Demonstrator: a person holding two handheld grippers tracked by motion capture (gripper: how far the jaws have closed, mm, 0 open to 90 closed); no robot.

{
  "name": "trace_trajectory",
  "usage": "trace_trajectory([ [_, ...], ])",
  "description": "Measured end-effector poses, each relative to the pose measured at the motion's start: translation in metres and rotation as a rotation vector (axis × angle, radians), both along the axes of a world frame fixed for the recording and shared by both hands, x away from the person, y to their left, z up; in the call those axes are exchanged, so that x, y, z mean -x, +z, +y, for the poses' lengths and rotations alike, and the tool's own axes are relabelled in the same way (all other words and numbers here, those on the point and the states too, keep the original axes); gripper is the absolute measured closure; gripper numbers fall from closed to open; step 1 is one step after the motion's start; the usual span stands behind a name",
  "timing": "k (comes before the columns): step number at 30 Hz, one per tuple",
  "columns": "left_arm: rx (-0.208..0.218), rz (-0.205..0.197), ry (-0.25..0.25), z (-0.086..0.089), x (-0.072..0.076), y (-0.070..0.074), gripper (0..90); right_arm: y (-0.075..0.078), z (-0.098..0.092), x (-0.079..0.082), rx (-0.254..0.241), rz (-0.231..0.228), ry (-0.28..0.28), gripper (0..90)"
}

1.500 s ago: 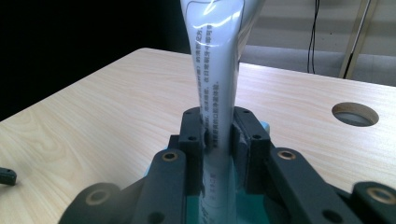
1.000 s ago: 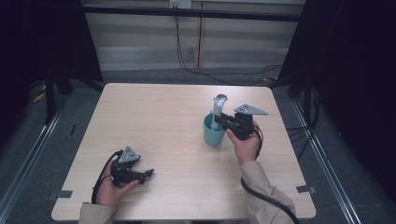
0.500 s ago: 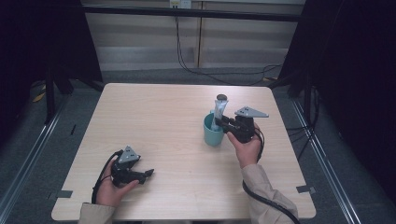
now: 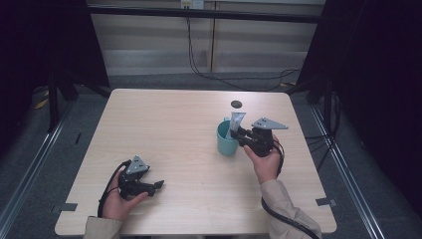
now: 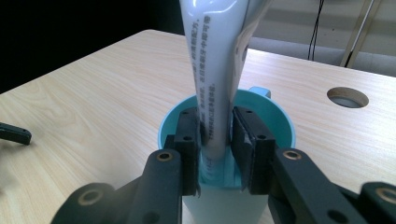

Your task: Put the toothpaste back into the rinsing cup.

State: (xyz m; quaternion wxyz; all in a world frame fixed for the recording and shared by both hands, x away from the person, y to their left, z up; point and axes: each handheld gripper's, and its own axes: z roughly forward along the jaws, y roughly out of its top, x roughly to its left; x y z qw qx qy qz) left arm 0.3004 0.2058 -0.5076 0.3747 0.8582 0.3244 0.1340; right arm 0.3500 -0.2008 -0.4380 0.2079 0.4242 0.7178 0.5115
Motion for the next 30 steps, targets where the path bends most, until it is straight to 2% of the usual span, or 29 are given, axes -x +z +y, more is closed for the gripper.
trace_trajectory([
  [16, 0.0, 0.0, 0.0, 0.0, -0.0001, 0.0, 21.2, 0.0027, 0.0044, 0.0017, 0.023, 0.02, 0.014, 61.4],
  [19, -0.003, -0.002, 0.001, -0.0001, 0.0, 0.0001, 21.2, 0.0034, 0.0041, 0.0021, 0.027, 0.025, 0.017, 58.1],
  [20, -0.003, -0.001, 0.002, -0.0001, 0.0, 0.0001, 21.2, 0.0037, 0.0037, 0.0028, 0.026, 0.038, 0.011, 52.7],
  [23, -0.001, -0.002, 0.0, -0.0001, -0.0001, -0.0001, 21.2, 0.0036, 0.003, 0.0036, 0.026, 0.044, 0.011, 50.8],
  [24, 0.0, 0.0, -0.002, 0.0001, -0.0002, 0.0, 21.2, 0.0037, 0.0029, 0.0045, 0.041, 0.051, 0.007, 47.3],
  [30, 0.002, 0.0, -0.002, 0.0, -0.0003, -0.0001, 21.2, 0.0059, 0.0019, 0.0044, 0.064, 0.063, 0.008, 39.3],
])
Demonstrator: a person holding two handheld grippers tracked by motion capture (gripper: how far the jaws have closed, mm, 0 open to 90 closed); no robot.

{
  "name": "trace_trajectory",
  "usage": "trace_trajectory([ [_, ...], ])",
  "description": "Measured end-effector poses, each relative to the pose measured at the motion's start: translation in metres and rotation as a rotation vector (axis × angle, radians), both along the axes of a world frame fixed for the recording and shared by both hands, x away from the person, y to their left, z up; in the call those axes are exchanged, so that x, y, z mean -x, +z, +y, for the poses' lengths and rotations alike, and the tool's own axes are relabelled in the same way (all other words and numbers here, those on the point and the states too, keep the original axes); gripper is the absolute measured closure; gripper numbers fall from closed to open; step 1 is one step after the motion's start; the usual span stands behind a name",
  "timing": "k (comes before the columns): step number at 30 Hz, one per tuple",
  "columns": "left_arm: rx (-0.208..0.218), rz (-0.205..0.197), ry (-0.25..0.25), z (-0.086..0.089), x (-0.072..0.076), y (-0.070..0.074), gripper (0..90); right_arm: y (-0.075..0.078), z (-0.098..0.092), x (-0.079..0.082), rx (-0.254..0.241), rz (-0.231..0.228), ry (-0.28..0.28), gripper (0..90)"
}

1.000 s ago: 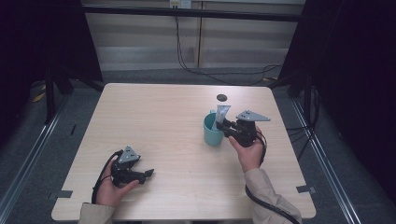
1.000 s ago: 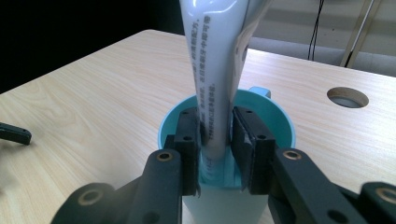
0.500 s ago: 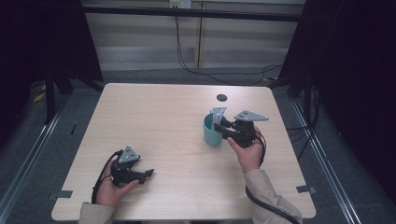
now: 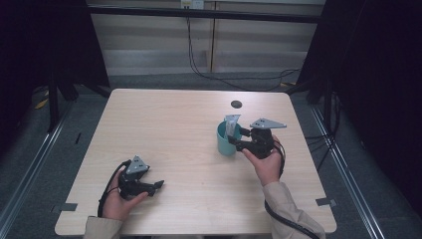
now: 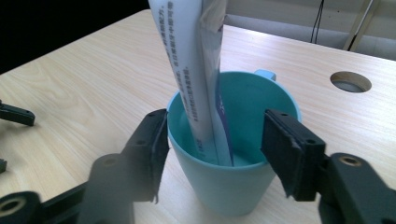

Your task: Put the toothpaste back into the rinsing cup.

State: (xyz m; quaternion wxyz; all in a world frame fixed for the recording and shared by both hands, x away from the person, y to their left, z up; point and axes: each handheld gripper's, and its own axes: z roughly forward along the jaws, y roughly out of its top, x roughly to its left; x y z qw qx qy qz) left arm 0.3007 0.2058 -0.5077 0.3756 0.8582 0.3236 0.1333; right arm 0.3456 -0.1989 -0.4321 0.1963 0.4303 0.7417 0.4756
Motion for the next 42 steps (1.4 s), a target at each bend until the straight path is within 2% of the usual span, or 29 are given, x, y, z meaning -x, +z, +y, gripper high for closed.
trace_trajectory([
  [5, 0.0, 0.0, 0.0, 0.0, 0.0, 0.0, 21.1, 0.001, -0.001, 0.0, 0.015, 0.004, -0.004, 32.5],
  [8, -0.002, -0.002, 0.003, 0.0, 0.0, 0.0, 21.1, 0.001, -0.003, 0.0, 0.03, 0.023, -0.001, 27.1],
  [18, -0.002, -0.001, 0.003, 0.0, 0.0, 0.0, 21.1, 0.0, -0.009, 0.004, 0.049, 0.033, 0.008, 24.1],
  [29, -0.002, -0.001, 0.003, 0.0, 0.0, 0.0, 20.9, -0.002, -0.013, 0.009, 0.047, 0.043, 0.024, 21.5],
  [33, -0.002, 0.007, 0.004, -0.001, 0.001, 0.0, 19.0, -0.002, -0.015, 0.012, 0.045, 0.039, 0.042, 18.1],
  [36, -0.02, 0.0, -0.019, -0.001, 0.0, 0.0, 16.0, -0.002, -0.018, 0.015, 0.052, 0.053, 0.069, 16.1],
  [42, -0.012, 0.007, -0.017, -0.001, 0.001, 0.0, 15.3, -0.001, -0.02, 0.019, 0.055, 0.05, 0.093, 16.0],
])
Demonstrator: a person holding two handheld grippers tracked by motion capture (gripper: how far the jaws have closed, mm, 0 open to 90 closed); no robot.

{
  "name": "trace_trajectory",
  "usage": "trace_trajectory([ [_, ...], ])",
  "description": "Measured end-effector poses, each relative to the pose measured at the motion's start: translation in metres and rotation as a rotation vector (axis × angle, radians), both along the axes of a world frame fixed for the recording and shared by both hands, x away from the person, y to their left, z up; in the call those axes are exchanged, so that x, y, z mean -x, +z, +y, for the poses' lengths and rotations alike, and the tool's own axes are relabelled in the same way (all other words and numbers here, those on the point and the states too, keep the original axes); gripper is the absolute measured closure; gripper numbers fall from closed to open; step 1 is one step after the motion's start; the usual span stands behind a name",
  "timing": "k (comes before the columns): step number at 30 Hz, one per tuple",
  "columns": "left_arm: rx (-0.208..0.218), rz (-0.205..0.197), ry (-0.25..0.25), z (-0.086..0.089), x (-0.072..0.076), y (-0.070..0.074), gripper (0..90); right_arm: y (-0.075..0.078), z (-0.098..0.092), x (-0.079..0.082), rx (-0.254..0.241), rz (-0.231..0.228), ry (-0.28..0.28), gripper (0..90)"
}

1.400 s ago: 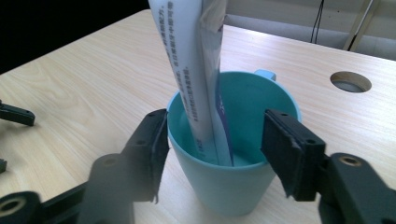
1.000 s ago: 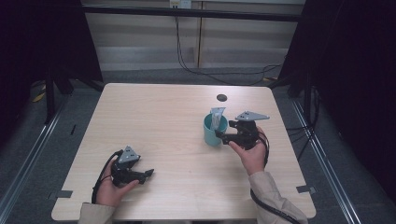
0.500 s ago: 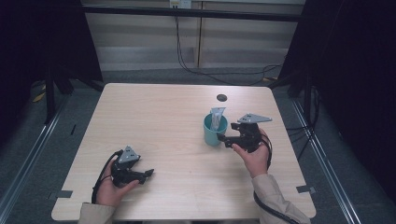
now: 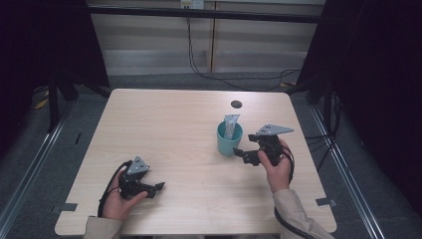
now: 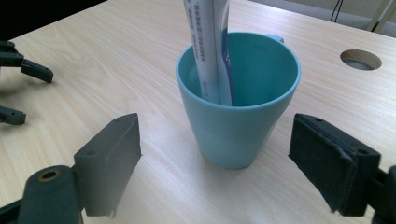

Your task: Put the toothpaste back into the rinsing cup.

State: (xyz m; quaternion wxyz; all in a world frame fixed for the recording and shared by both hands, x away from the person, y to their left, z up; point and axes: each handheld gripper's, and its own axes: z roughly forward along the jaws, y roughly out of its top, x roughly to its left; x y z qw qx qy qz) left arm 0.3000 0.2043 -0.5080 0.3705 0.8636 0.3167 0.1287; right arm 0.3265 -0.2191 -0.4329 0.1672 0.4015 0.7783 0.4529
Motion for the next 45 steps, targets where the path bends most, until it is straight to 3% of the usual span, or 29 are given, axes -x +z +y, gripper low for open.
trace_trajectory([
  [21, -0.001, 0.0, -0.001, 0.0, 0.0, 0.0, 15.2, 0.0, -0.01, 0.014, 0.019, 0.012, 0.035, 16.0],
  [45, -0.002, -0.002, 0.002, 0.0, 0.0, 0.0, 15.2, -0.015, -0.033, 0.035, 0.046, 0.038, 0.055, 16.0],
])
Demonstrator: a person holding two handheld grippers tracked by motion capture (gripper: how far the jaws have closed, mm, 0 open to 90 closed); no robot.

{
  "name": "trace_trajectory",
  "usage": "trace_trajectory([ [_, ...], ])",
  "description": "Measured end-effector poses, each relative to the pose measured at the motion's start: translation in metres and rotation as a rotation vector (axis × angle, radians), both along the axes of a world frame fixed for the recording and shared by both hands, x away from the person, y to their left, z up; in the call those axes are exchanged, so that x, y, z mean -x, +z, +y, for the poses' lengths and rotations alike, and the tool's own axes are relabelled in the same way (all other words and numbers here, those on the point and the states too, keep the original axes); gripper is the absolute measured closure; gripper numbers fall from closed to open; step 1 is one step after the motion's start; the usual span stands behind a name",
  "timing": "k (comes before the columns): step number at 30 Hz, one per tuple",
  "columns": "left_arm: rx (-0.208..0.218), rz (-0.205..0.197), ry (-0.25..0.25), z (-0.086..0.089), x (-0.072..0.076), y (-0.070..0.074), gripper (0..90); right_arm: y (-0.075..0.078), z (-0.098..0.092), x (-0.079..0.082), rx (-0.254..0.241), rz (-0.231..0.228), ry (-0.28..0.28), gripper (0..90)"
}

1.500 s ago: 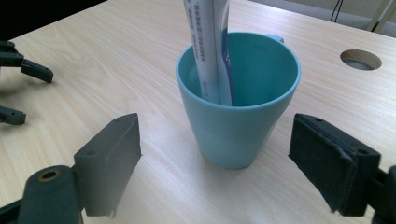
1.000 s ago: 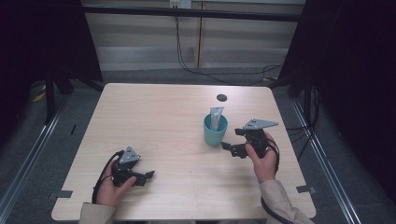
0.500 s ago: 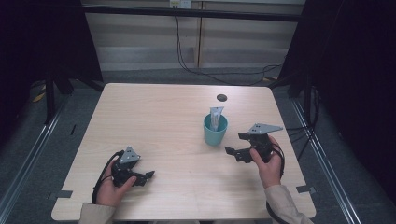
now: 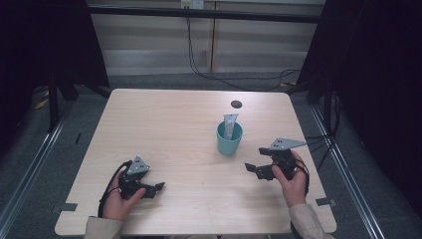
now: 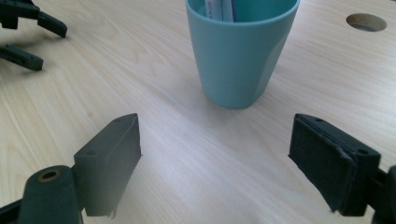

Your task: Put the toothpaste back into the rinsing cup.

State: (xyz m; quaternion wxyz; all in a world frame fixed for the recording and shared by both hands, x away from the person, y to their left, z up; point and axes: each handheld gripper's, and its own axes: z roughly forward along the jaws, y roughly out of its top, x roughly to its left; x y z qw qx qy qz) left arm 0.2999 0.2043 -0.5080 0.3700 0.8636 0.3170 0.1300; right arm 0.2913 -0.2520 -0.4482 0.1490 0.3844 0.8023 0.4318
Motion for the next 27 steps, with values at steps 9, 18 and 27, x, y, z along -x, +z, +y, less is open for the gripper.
trace_trajectory([
  [9, 0.0, 0.0, 0.0, 0.0, 0.0, 0.0, 15.2, -0.006, -0.005, 0.008, 0.014, 0.013, 0.002, 16.0],
  [18, 0.0, 0.0, 0.0, 0.0, 0.0, 0.0, 15.3, -0.016, -0.007, 0.017, 0.036, 0.025, 0.017, 16.0],
  [27, 0.004, 0.004, 0.005, 0.0, 0.001, 0.0, 15.3, -0.029, -0.014, 0.025, 0.044, 0.045, 0.011, 16.1],
])
